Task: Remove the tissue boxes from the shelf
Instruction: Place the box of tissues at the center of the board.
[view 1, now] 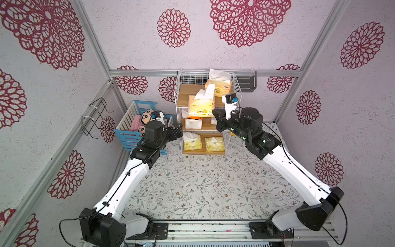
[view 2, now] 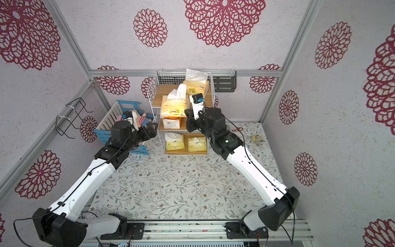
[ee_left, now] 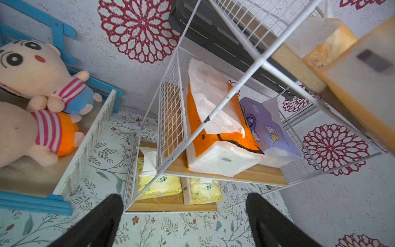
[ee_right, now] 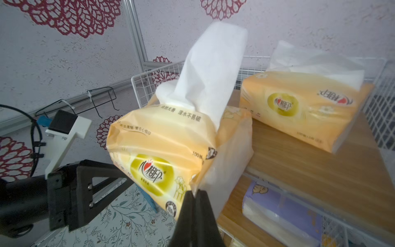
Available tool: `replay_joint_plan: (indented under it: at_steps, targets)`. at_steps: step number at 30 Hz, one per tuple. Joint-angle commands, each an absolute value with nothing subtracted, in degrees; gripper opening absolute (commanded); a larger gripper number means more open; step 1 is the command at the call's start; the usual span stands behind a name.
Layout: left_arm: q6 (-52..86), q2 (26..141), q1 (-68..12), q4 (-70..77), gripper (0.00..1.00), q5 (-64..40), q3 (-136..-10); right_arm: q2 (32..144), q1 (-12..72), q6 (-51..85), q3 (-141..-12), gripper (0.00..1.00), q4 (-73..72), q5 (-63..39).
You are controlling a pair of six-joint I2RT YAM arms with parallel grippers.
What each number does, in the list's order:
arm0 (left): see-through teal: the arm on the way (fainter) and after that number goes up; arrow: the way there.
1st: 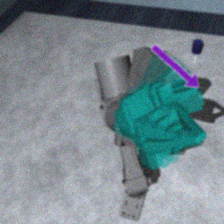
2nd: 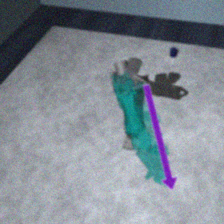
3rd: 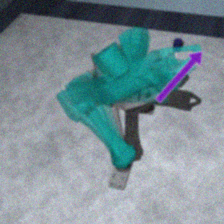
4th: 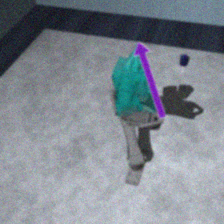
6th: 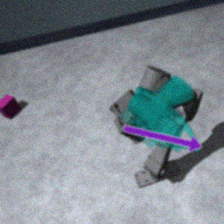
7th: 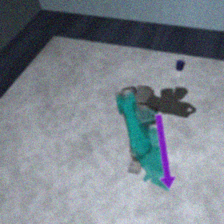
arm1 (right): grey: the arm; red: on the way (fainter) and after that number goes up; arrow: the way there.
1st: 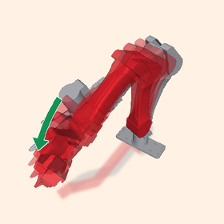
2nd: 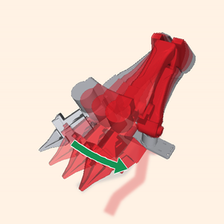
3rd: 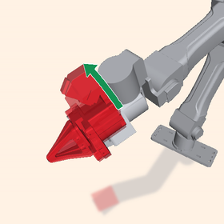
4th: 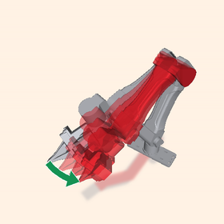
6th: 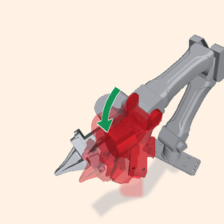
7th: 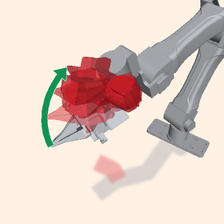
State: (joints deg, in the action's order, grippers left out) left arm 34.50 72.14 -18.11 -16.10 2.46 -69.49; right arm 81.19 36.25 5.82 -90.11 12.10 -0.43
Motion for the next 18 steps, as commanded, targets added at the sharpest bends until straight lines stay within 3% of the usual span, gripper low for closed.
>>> replay_joint_plan:
  at_steps: [1,13,18]
  targets:
    - [30.6,68.0,-18.4,-19.1,0.97,9.5,-70.7,72.9,37.7,9.2,-85.0,0.00,5.3,-1.2]
    - [28.1,56.9,-18.1,-30.5,0.97,22.7,-72.4,60.8,42.8,11.7,-69.1,0.00,5.6,0.8]
    - [30.1,52.0,-18.0,-33.8,0.97,26.3,-71.1,58.6,46.7,14.8,-57.9,0.00,-1.3,2.5]
